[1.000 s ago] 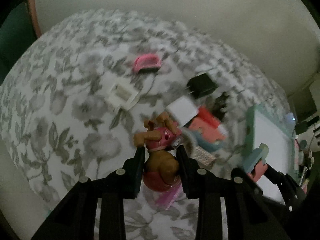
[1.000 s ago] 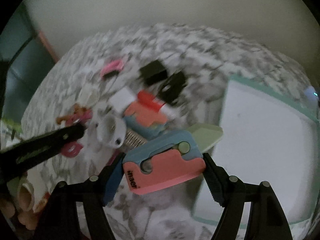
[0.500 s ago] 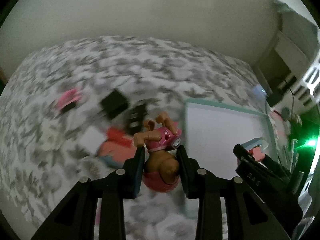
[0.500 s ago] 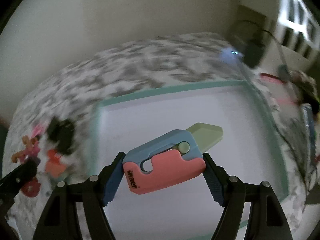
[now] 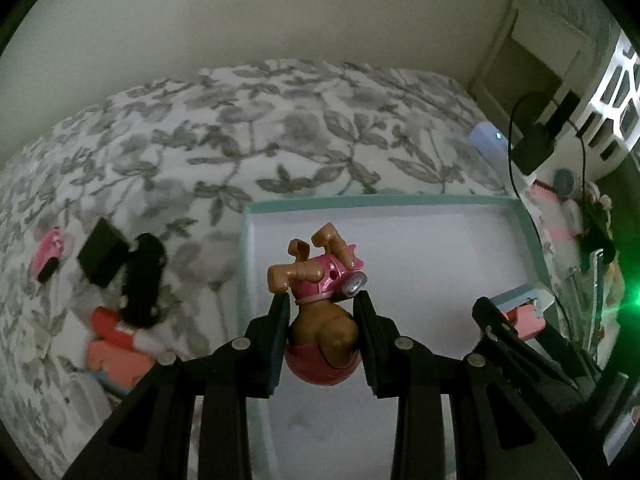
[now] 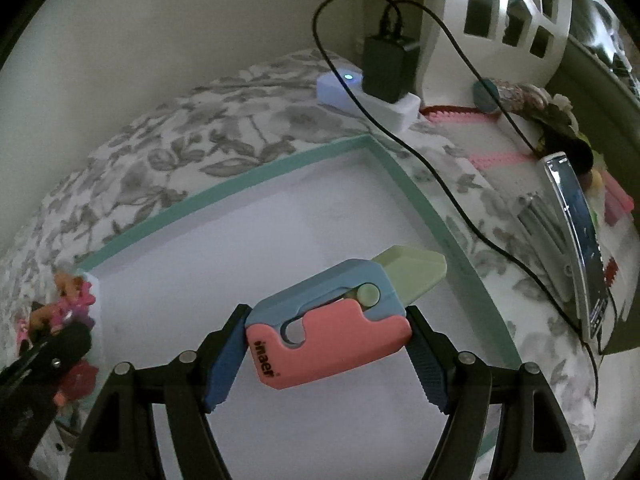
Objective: Organize rigid objects
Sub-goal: 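Carry both items over the white tray and release them inside, then return both tools to the pile and lower the left tool to the white watch band, then grasp the white watch band with the left tool while the right tool grasps the pink lighter, then carry the watch band and lighter over the tray and lower them inside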
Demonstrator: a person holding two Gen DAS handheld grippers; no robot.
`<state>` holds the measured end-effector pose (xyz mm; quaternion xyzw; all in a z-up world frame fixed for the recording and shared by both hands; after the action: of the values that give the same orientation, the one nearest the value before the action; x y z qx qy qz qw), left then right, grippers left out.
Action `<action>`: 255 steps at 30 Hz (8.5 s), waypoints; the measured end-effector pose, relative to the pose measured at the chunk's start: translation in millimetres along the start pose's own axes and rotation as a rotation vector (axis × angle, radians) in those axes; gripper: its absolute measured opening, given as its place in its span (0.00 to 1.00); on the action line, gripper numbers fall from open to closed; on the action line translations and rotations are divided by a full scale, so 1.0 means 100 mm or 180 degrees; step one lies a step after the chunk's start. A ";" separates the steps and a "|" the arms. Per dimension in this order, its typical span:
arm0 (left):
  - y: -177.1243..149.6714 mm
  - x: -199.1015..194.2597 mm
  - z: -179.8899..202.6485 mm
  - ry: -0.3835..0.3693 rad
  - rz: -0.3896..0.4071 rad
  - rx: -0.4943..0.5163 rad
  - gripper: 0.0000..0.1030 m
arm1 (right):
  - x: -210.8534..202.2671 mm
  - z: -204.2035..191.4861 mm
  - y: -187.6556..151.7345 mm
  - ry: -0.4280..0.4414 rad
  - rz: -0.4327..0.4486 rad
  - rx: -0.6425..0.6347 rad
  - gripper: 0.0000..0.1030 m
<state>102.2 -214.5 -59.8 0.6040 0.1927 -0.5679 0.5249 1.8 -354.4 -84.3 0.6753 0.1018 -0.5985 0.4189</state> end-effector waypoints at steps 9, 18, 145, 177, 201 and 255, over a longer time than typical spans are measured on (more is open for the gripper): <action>0.00 0.16 0.03 -0.0003 -0.0056 -0.0019 0.41 | 0.11 0.02 0.01 -0.0008 -0.0087 -0.0019 0.75; 0.01 -0.02 -0.12 0.0059 0.0076 -0.0169 0.79 | 0.11 0.01 -0.02 0.0042 -0.0093 -0.0066 0.75; -1.49 -0.96 -2.55 0.0479 -0.0427 -0.1733 0.52 | -1.11 -2.42 -1.94 0.2014 0.0157 -0.3713 0.90; -1.45 -0.92 -2.67 0.0347 -0.0363 -0.1946 0.52 | -0.86 -2.65 -2.13 0.1856 0.0148 -0.4163 0.80; -1.07 -1.32 -2.42 0.0372 0.0157 -0.1647 0.51 | -1.14 -2.31 -1.58 0.1990 0.0304 -0.3388 0.80; -0.57 -0.61 -0.10 -0.0134 -0.0084 0.0051 0.51 | -0.35 -0.26 -0.33 0.0461 -0.0148 -0.0600 0.80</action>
<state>43.0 -162.6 -31.1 0.5935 0.1849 -0.5889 0.5164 -9.4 -303.5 -69.5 0.6718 0.2033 -0.5454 0.4581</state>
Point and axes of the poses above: each gripper's, at about its wrist camera, not at the fingertips, and x roughly the way its jaws point, z to its right, y to its top, the point moved 2 cm from there along x, roughly the way its jaws point, and after that the axes turned 6 degrees about -y, right-handed, at the moved point
